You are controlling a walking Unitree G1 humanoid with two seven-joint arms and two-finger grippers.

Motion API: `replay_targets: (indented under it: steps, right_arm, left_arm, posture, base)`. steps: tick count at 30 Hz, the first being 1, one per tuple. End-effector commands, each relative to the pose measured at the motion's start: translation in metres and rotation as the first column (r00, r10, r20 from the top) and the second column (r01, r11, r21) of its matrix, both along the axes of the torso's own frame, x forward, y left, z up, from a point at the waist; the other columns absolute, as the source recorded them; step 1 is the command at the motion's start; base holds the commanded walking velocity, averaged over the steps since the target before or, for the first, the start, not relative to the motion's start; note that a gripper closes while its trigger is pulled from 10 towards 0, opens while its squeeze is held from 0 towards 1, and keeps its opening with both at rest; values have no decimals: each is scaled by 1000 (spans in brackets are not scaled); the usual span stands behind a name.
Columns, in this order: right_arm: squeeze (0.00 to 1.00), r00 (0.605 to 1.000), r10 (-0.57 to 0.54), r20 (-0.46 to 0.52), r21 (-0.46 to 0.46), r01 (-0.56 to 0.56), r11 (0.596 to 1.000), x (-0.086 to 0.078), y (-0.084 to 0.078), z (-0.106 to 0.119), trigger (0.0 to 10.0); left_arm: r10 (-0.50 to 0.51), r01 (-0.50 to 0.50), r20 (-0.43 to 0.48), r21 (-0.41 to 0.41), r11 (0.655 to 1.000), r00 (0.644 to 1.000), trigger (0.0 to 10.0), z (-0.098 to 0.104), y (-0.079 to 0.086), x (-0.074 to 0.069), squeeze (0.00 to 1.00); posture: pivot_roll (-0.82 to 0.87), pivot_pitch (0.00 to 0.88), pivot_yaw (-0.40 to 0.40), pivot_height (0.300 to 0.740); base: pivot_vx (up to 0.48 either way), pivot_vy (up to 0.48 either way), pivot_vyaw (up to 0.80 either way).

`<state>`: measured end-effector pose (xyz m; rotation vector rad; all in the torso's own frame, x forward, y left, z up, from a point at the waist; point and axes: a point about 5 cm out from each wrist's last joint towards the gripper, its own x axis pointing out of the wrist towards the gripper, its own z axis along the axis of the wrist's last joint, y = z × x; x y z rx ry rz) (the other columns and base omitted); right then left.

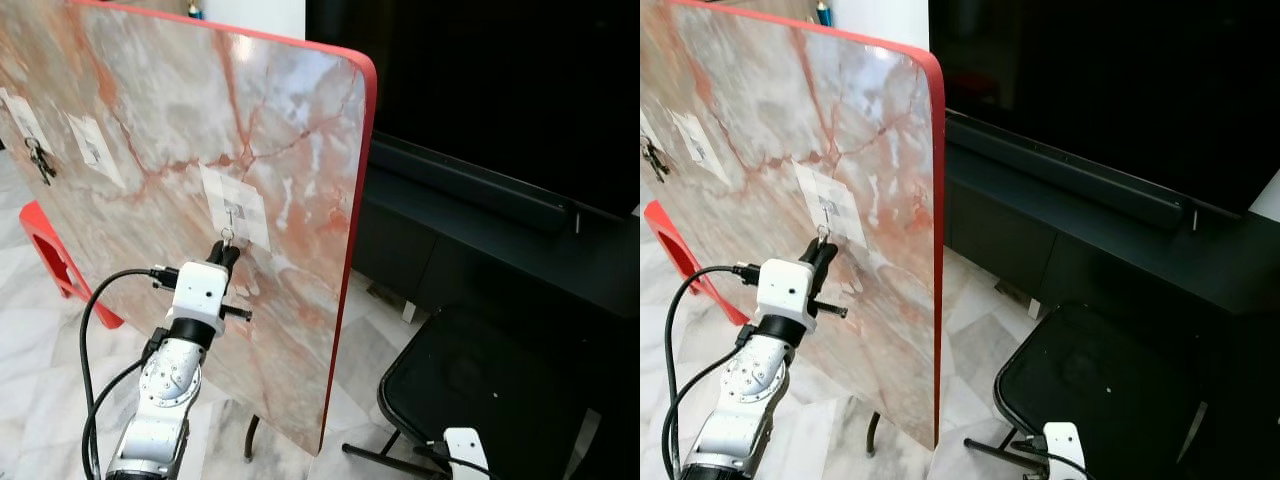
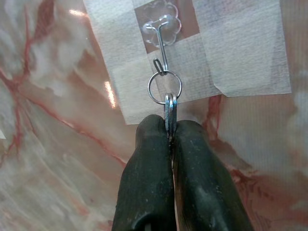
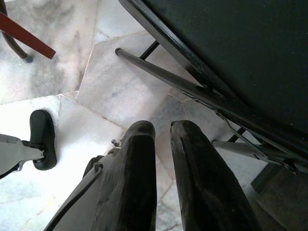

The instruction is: Hang keys on a hook

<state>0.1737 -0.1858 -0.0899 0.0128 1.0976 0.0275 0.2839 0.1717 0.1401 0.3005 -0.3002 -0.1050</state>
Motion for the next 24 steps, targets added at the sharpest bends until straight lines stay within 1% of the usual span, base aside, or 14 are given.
replay_targets:
  steps: [1,7,11,12,13,24]
  right_arm:
    - [0,1000,0,-3,-5,0,1000,-1,-2,0,10000]
    - [0,1000,2,-4,-6,-2,1000,-1,-2,0,10000]
    - [0,1000,2,-3,-6,-2,1000,-1,-2,0,10000]
    - [0,1000,2,-3,-6,-2,1000,-1,-2,0,10000]
    - [0,1000,2,-3,-6,-2,1000,-1,-2,0,10000]
    - [0,1000,1,-2,-5,-1,1000,-1,-2,0,10000]
  left_arm:
    - [13,-12,-69,13,1000,998,10000,-15,2,-4,0]
    - [12,-12,-47,11,1000,999,10000,-11,2,-3,0]
    - [17,-16,-44,27,1000,999,10000,-9,2,-1,0]
    - [16,-15,-43,23,1000,999,10000,-9,1,0,208]
    - [14,-13,-42,21,1000,999,10000,-8,1,0,1000]
    - [-1,1,-2,-11,1000,1000,10000,0,-1,0,1000]
  posture:
    - [-26,0,-52,740]
    - [-24,0,-53,740]
    - [-27,0,-52,740]
    - [-27,0,-52,740]
    - [-27,0,-52,740]
    - [-23,0,-54,740]
  base:
    - [0,0,0]
    - [0,0,0]
    - [0,0,0]
    - [0,0,0]
    - [0,0,0]
    - [0,0,0]
